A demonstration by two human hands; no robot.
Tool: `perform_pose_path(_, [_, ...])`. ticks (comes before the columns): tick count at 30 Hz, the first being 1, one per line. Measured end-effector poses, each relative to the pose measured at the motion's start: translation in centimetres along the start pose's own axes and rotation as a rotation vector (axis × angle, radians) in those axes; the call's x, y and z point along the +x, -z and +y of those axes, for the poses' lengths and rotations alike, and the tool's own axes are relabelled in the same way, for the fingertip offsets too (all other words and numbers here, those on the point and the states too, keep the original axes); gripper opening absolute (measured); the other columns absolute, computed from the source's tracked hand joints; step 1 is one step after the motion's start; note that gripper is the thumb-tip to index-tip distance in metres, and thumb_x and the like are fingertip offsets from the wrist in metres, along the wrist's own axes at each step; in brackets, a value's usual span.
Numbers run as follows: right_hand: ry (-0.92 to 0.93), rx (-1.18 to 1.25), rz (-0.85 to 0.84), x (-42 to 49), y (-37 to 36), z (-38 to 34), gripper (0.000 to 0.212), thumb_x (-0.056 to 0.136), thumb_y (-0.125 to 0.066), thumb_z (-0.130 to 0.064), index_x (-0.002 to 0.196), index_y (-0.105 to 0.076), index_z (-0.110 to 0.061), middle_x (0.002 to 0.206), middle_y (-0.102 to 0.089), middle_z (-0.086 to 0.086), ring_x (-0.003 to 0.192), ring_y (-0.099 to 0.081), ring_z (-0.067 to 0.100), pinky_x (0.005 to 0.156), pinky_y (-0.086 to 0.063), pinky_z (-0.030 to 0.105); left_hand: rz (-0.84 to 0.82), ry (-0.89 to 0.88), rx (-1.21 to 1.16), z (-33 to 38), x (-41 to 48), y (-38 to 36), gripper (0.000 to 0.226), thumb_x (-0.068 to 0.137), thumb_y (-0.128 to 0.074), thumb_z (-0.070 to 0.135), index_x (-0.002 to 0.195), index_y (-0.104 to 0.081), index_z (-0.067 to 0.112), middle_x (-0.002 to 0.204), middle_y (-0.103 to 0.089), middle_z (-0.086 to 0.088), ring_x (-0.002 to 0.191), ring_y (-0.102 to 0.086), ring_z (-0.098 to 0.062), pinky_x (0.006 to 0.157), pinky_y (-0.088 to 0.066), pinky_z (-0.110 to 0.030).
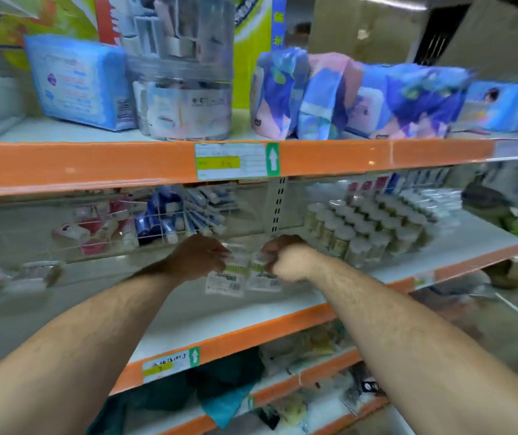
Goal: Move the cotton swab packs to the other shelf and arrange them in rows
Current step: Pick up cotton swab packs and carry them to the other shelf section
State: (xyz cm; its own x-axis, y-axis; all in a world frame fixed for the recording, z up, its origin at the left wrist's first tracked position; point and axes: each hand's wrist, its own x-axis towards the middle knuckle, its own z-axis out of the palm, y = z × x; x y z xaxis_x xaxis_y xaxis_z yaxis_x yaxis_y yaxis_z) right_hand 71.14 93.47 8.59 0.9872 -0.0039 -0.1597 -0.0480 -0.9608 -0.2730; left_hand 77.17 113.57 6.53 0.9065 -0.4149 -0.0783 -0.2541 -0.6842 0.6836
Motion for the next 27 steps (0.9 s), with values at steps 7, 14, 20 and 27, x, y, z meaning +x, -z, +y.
perform_pose_path(7, [-0.117,0.074,0.081,-10.0,3.0,13.8,0.037,0.09,-0.063,-0.017,0.126,-0.063,-0.018,0.112,-0.069,0.013,0.086,-0.067,0.029,0.062,-0.052,0.038,-0.091,-0.112,-0.095,12.3,-0.3,-10.3,0.018,0.077,-0.074,0.002,0.086,-0.071,0.018,0.083,-0.068,0.004,0.075,-0.06,-0.012,0.065,-0.047,-0.022])
perform_pose_path(14, [-0.249,0.058,0.184,-20.4,5.3,27.8,0.037,0.089,-0.061,-0.019,0.125,-0.062,-0.012,0.125,-0.064,0.012,0.094,-0.065,0.027,0.073,-0.055,0.039,-0.206,-0.215,-0.157,24.6,-0.6,-21.9,0.017,0.072,-0.073,0.002,0.08,-0.074,0.016,0.077,-0.069,-0.003,0.07,-0.058,-0.019,0.063,-0.044,-0.027])
perform_pose_path(20, [-0.396,0.095,0.274,-29.1,6.6,38.8,0.023,0.084,-0.063,-0.015,0.104,-0.071,-0.021,0.096,-0.071,-0.001,0.093,-0.065,0.02,0.077,-0.052,0.03,-0.31,-0.293,-0.164,34.6,-0.4,-31.5,0.016,0.066,-0.072,0.006,0.076,-0.075,0.019,0.061,-0.064,0.002,0.052,-0.052,-0.014,0.05,-0.039,-0.023])
perform_pose_path(27, [-0.551,0.136,0.345,-33.4,7.5,50.0,0.033,0.08,-0.066,-0.017,0.112,-0.071,-0.026,0.111,-0.071,-0.004,0.105,-0.064,0.015,0.078,-0.043,0.018,-0.43,-0.383,-0.177,43.5,4.0,-41.6,0.016,0.074,-0.073,0.005,0.082,-0.076,0.018,0.047,-0.059,0.015,0.039,-0.047,0.001,0.045,-0.037,-0.017])
